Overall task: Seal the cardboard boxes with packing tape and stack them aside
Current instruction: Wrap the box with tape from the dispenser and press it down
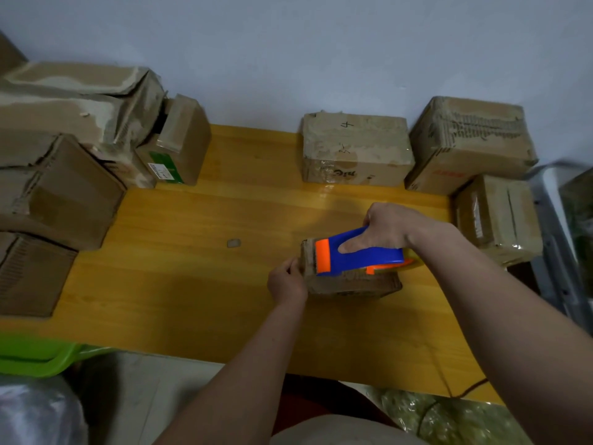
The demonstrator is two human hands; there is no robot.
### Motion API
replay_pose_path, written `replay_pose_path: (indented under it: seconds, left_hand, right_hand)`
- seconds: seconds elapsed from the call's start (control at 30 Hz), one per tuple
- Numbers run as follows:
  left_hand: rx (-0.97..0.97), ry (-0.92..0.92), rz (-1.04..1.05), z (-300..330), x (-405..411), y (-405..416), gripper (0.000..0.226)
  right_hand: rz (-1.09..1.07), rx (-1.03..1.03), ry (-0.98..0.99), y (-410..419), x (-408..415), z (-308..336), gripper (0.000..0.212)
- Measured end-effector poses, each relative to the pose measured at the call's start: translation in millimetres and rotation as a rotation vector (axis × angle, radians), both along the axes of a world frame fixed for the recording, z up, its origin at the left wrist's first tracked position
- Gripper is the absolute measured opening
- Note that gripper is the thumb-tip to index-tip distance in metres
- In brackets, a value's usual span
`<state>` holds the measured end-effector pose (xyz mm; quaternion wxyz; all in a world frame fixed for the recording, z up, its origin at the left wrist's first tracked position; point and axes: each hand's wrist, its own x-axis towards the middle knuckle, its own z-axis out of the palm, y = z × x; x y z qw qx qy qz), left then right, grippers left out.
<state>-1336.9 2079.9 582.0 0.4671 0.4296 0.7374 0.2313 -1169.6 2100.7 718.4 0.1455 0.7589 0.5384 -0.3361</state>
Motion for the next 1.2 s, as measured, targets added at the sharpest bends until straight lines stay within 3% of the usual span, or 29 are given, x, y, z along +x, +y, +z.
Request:
replay_pose_path:
  seconds: [0.2,0.3,0.4,0.43,0.5,0.57,0.67,0.73,0.9,0.97,1.07,1.2]
  left_hand:
    - [-0.063,0.081,-0.121,6.5,3.2,3.0,0.026]
    - [-0.142,0.124,0.007,11.6,5.7,2.9,0.023]
    - [-0.256,-0.050,0.229,13.7,-1.5,3.6,0.065]
    - [-0.301,-0.102,0.286,13.1,-5.7,3.0,0.069]
    - [-0.309,-0.089,0.266,9.9,-11.2,-0.6,0.053]
    - [-0.077,-0.015,0.183,6.0,-12.1,-7.2,0.029]
    - [0.287,-0.077,-0.020,14.8,-8.9,-26.0,0.032]
    - [0.281,-0.136,-0.227,13.7,-6.4,-40.1,0.040]
    - [-0.006,-0.227,-0.521,10.2,-17.5,-32.9,0.060]
    - [-0.007,-0.116,-0.665,17.9,-25.4,-20.5,0.090]
    - [0.175,0.117,-0.912,25.2,-29.4,-0.5,0.139]
    - [0.275,0.346,-1.143,17.9,-18.1,22.8,0.156]
  right_hand:
    - [-0.019,0.040,0.014,-2.9,-0.5,-3.4,0.064]
    - [-0.014,0.056,0.003,-3.8,-1.7,-4.3,0.066]
    - [-0.015,0.055,0.003,-5.2,-1.6,-4.8,0.067]
    - [-0.019,0.052,0.006,-5.6,-1.1,-5.1,0.067]
    - [-0.024,0.047,0.007,-6.1,-1.0,-6.2,0.067]
    - [-0.028,0.048,0.006,-6.2,-1.2,-7.2,0.067]
    - [-0.027,0.061,0.004,-6.6,-1.5,-7.7,0.067]
    - [-0.036,0.069,0.002,-6.5,-1.2,-7.8,0.066]
    - [-0.045,0.067,0.012,-5.8,-0.5,-8.6,0.069]
    - [-0.042,0.088,0.021,-5.8,0.6,-8.7,0.071]
    - [-0.045,0.094,0.031,-7.3,2.8,-8.0,0.066]
    - [-0.032,0.076,0.017,-8.0,4.2,-8.3,0.069]
